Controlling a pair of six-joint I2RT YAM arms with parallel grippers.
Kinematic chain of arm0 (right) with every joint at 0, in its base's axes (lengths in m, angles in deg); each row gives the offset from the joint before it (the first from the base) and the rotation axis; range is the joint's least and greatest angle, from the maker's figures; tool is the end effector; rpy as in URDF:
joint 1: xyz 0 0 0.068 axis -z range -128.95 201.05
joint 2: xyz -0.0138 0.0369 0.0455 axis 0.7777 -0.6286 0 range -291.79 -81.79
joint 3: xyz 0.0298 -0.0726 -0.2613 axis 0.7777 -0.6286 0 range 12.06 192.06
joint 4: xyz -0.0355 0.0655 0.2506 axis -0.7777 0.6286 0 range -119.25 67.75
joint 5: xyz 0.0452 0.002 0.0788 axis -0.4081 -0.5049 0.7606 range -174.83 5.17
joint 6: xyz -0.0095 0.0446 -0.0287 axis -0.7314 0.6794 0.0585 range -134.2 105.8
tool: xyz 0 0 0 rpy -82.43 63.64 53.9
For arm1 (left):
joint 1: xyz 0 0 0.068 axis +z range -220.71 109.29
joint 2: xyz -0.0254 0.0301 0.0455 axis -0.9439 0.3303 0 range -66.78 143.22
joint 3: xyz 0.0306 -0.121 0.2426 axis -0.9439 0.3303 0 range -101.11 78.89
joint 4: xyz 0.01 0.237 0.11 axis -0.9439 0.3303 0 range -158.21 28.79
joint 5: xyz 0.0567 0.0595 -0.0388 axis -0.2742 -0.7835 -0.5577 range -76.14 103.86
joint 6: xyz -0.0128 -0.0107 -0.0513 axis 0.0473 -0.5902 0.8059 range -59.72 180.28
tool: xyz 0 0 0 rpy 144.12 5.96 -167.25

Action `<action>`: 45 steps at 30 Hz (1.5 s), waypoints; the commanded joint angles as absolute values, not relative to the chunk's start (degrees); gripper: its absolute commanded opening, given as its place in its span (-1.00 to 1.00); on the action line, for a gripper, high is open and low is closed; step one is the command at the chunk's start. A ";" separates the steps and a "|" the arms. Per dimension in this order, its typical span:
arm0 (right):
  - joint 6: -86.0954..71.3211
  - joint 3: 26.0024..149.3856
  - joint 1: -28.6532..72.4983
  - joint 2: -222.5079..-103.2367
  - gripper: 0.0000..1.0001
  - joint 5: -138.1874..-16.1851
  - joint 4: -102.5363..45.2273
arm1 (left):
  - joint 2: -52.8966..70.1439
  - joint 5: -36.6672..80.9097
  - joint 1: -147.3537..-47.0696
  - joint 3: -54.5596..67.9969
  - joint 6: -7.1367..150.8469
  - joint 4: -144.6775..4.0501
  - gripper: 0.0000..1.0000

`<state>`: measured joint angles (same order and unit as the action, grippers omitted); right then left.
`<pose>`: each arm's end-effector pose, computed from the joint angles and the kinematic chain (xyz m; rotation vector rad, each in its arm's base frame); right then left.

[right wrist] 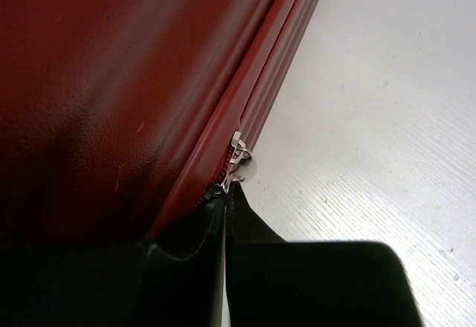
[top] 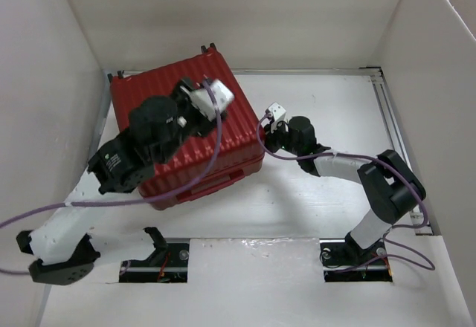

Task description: Pack the luggage

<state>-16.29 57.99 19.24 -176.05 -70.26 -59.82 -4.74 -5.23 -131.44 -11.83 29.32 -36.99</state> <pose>0.2932 0.1924 0.2006 -0.7255 1.7710 0.5921 0.1031 -0.1600 0.5121 0.9648 1.2943 -0.1326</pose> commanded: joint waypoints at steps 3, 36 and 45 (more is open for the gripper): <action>-15.52 59.96 19.68 -177.50 -1.00 -74.46 -66.43 | 1.06 -9.92 -101.54 -9.71 40.66 -29.19 -0.01; -11.13 48.36 21.60 -161.95 -1.00 -79.90 -64.60 | 45.88 31.79 -76.77 -11.71 44.89 -36.92 -0.44; -15.78 57.05 27.75 -164.94 -1.00 -75.09 -55.10 | 45.54 33.99 -76.78 -11.82 49.55 -38.85 -0.41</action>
<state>-13.62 49.69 28.53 -163.35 -78.35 -53.24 47.72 20.82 -69.35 -14.39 53.38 -44.53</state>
